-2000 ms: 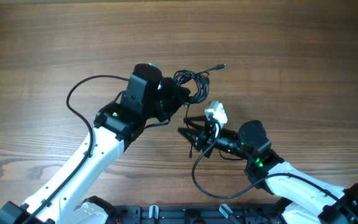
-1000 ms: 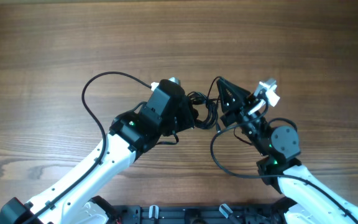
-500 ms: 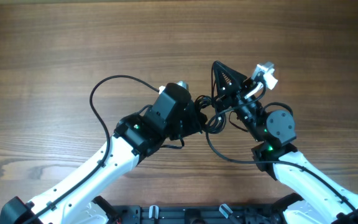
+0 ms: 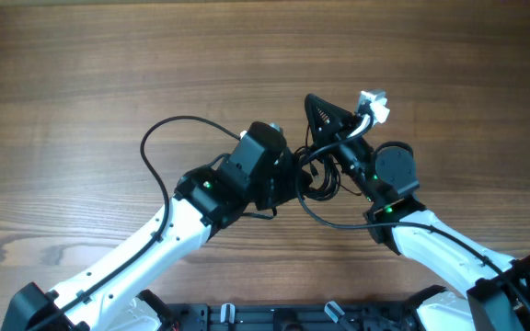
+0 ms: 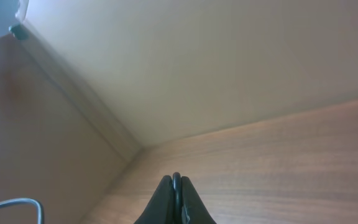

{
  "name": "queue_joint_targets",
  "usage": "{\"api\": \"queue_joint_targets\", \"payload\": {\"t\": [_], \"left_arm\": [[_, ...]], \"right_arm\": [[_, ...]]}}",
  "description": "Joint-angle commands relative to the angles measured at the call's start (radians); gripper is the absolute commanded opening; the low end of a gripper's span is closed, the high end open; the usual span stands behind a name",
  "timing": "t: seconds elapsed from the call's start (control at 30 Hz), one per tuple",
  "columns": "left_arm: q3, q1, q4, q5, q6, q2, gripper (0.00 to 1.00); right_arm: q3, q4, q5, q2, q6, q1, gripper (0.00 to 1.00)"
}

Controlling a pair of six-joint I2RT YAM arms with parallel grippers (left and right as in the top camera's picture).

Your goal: Untangle cables

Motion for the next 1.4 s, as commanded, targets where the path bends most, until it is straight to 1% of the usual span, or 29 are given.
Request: {"api": "queue_joint_targets", "payload": {"t": [0.0, 0.03, 0.17, 0.2, 0.23, 0.37, 0.43, 0.47, 0.53, 0.57, 0.63, 0.67, 0.7, 0.73, 0.77, 0.8, 0.83, 0.87, 0.93, 0.97, 1.03, 1.07, 1.13, 1.17, 1.23, 1.27, 1.3, 1.33, 1.37], "left_arm": [[0.004, 0.042, 0.006, 0.049, -0.016, 0.004, 0.04], [0.004, 0.071, 0.003, 0.049, -0.016, 0.004, 0.04], [0.004, 0.189, -0.006, 0.087, -0.016, 0.004, 0.04], [0.004, 0.225, -0.006, 0.110, -0.013, 0.004, 0.04], [0.004, 0.252, -0.006, 0.116, -0.011, 0.004, 0.04], [0.004, 0.283, -0.006, 0.103, -0.005, 0.004, 0.04], [0.004, 0.283, -0.009, 0.089, 0.023, 0.004, 0.04], [0.004, 0.283, -0.009, 0.089, 0.023, 0.004, 0.04], [0.004, 0.283, -0.008, 0.089, 0.023, 0.004, 0.04], [0.004, 0.283, -0.008, 0.090, 0.024, 0.004, 0.04], [0.004, 0.283, -0.008, 0.118, 0.073, 0.004, 0.04], [0.004, 0.283, -0.008, 0.135, 0.092, 0.004, 0.04], [0.004, 0.283, -0.010, 0.142, 0.097, 0.004, 0.04], [0.004, 0.284, -0.007, 0.141, 0.097, 0.004, 0.04], [0.004, 0.293, -0.005, 0.141, 0.093, 0.004, 0.04], [0.004, 0.306, -0.005, 0.142, 0.093, 0.004, 0.04], [0.004, 0.326, -0.005, 0.142, 0.079, 0.004, 0.04], [0.004, 0.344, -0.005, 0.142, 0.042, 0.004, 0.04], [0.004, 0.380, -0.005, 0.142, -0.019, 0.004, 0.04], [0.004, 0.408, -0.005, 0.143, -0.045, 0.004, 0.04], [0.004, 0.430, -0.005, 0.160, -0.093, 0.004, 0.04], [0.004, 0.434, 0.001, 0.178, -0.138, 0.004, 0.04], [0.004, 0.434, 0.011, 0.217, -0.151, 0.004, 0.04], [0.004, 0.434, 0.010, 0.246, -0.150, 0.004, 0.04], [0.004, 0.431, 0.010, 0.302, -0.143, 0.004, 0.04], [0.004, 0.431, 0.010, 0.316, -0.143, 0.004, 0.04], [0.004, 0.431, 0.010, 0.329, -0.143, 0.004, 0.04], [0.004, 0.431, 0.010, 0.349, -0.140, 0.004, 0.04], [0.004, 0.431, 0.010, 0.391, -0.100, 0.004, 0.04]], "right_arm": [[0.025, 0.025, -0.013, 0.007, -0.198, -0.003, 0.04], [0.025, 0.024, -0.053, -0.002, -0.244, -0.003, 0.04], [0.025, 0.025, -0.212, -0.016, -0.316, -0.003, 0.04], [0.025, 0.019, -0.297, -0.016, -0.368, -0.003, 0.04], [0.025, 0.018, -0.351, -0.016, -0.381, -0.003, 0.04], [0.025, 0.021, -0.538, -0.016, -0.381, -0.003, 0.05], [0.025, 0.018, -0.586, -0.016, -0.381, -0.003, 0.04], [0.025, -0.003, -0.593, -0.016, -0.383, -0.003, 0.04], [0.025, -0.100, -0.583, -0.016, -0.464, -0.003, 0.04], [0.025, -0.163, -0.513, -0.016, -0.467, -0.003, 0.04], [0.025, -0.260, -0.324, -0.016, -0.467, -0.003, 0.06], [0.025, -0.268, -0.291, -0.016, -0.465, -0.003, 0.18], [0.025, -0.255, -0.276, -0.018, -0.445, -0.004, 0.50], [0.025, -0.245, -0.276, -0.025, -0.415, -0.007, 0.69], [0.025, -0.242, -0.277, -0.041, -0.347, -0.021, 1.00], [0.025, -0.247, -0.277, -0.056, -0.290, -0.040, 1.00], [0.025, -0.278, -0.285, -0.085, -0.192, -0.079, 1.00], [0.025, -0.337, -0.311, -0.116, -0.121, -0.124, 1.00], [0.025, -0.461, -0.376, -0.159, -0.105, -0.195, 1.00], [0.025, -0.530, -0.413, -0.169, -0.147, -0.224, 1.00], [0.023, -0.609, -0.496, -0.161, -0.328, -0.226, 0.99], [0.023, -0.647, -0.584, -0.145, -0.422, -0.213, 0.99], [0.023, -0.655, -0.657, -0.111, -0.496, -0.183, 0.99], [0.023, -0.640, -0.656, -0.087, -0.541, -0.160, 0.99], [0.023, -0.587, -0.657, -0.040, -0.564, -0.112, 0.99], [0.023, -0.571, -0.657, -0.022, -0.565, -0.086, 0.96], [0.023, -0.551, -0.655, -0.003, -0.564, -0.059, 0.90], [0.023, -0.529, -0.615, 0.016, -0.564, -0.037, 0.78], [0.023, -0.525, -0.542, 0.023, -0.560, -0.033, 0.38]]}}
